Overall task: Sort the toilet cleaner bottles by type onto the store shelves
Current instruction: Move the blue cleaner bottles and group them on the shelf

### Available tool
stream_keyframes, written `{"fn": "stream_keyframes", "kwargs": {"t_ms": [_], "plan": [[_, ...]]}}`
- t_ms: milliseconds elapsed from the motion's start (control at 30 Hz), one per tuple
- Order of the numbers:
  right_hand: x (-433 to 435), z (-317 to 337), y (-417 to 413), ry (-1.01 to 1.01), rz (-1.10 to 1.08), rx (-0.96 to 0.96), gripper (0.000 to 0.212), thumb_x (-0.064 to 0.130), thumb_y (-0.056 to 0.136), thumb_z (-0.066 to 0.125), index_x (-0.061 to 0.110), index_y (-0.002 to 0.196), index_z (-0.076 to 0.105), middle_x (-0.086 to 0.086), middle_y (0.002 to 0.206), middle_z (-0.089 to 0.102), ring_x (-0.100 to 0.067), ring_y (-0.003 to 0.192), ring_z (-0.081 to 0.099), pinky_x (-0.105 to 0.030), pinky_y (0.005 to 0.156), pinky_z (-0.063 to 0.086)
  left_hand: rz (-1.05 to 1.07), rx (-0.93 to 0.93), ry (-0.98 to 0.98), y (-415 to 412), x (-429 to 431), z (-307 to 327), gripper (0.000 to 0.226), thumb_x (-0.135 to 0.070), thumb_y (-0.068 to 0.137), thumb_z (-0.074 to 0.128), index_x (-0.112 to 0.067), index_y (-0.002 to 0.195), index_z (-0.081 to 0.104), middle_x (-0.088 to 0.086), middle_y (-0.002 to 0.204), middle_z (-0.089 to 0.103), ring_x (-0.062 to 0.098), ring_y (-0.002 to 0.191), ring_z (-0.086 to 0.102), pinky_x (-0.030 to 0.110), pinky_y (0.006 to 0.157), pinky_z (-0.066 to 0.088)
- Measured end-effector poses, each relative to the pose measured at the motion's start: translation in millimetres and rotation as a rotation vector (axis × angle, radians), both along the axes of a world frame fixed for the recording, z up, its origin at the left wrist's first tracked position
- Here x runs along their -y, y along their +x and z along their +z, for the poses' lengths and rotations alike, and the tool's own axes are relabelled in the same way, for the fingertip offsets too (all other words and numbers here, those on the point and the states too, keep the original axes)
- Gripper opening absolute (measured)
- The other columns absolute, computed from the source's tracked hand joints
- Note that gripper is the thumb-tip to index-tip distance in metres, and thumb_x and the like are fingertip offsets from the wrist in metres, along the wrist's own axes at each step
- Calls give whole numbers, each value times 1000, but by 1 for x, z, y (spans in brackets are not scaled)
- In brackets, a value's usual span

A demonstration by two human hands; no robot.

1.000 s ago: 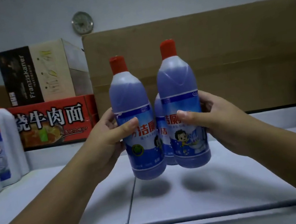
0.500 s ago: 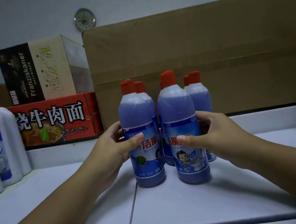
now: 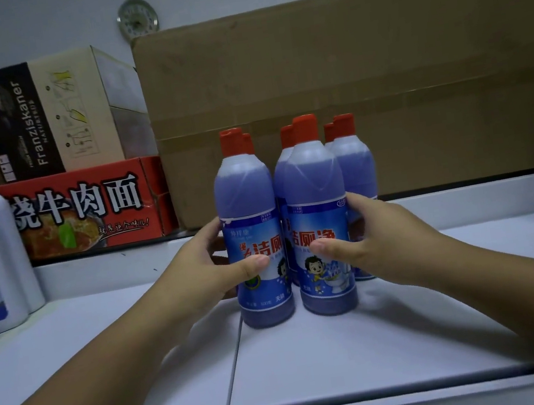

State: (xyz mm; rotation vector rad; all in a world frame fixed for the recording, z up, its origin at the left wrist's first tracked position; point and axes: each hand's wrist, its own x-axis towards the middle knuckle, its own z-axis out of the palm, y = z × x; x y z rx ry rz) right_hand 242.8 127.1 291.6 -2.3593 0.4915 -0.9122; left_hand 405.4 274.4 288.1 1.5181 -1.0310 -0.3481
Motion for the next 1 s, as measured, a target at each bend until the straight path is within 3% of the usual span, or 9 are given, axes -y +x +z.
{"fn": "stream_keyframes", "kwargs": {"t_ms": [100,233,600,700,733,833,933,1000], "plan": [[0,-4,3,-13,-5,21,48,50,74,67,34,114,45,21,98,55,-4,91,59,-22,75,52,57,-13,-40,-2,1,-2,66,-19,64,79,-30,122,47,-4,113,61,15,95,65,33,68,58],[0,-9,6,-1,3,50,45,52,73,66,37,107,41,27,87,51,1,83,57,-19,70,50,77,-1,-43,-1,3,-5,58,-15,72,77,-28,120,48,-3,114,61,16,97,65,35,71,58],[1,-19,8,42,44,92,38,56,75,61,44,106,44,30,89,56,2,88,60,-27,78,57,47,58,-70,0,2,-11,69,-35,60,73,-31,123,45,-4,118,59,15,102,63,40,82,57],[-2,-19,5,-58,-8,36,37,63,77,51,41,106,46,25,91,58,-3,90,61,-29,77,56,79,112,-84,-1,3,-13,63,-32,72,72,-33,126,40,-5,122,56,13,109,58,28,82,54],[-4,-18,2,-125,-35,15,39,67,78,43,38,103,48,23,90,59,-4,87,61,-28,74,54,116,172,-102,-2,1,-14,66,-37,74,71,-34,131,36,-8,125,53,11,113,54,24,83,51],[-6,-12,-9,-303,-133,25,64,75,74,17,29,97,55,12,90,61,-9,80,58,-30,64,48,257,433,-250,-4,-9,-8,74,-60,78,61,-40,141,27,-17,135,44,4,123,44,27,99,42],[-4,-9,-30,-391,-185,12,65,67,81,19,30,122,53,7,117,55,-10,103,52,-26,79,42,174,751,-378,-32,-33,-1,52,-50,82,48,-48,134,36,-32,135,39,-10,126,40,10,99,38],[-6,-13,-51,-464,-159,-13,61,66,87,24,31,132,47,10,135,46,-4,117,43,-20,86,39,9,983,-414,-56,-53,-6,44,-43,89,47,-33,131,50,-17,136,50,-1,127,46,13,101,39]]}}
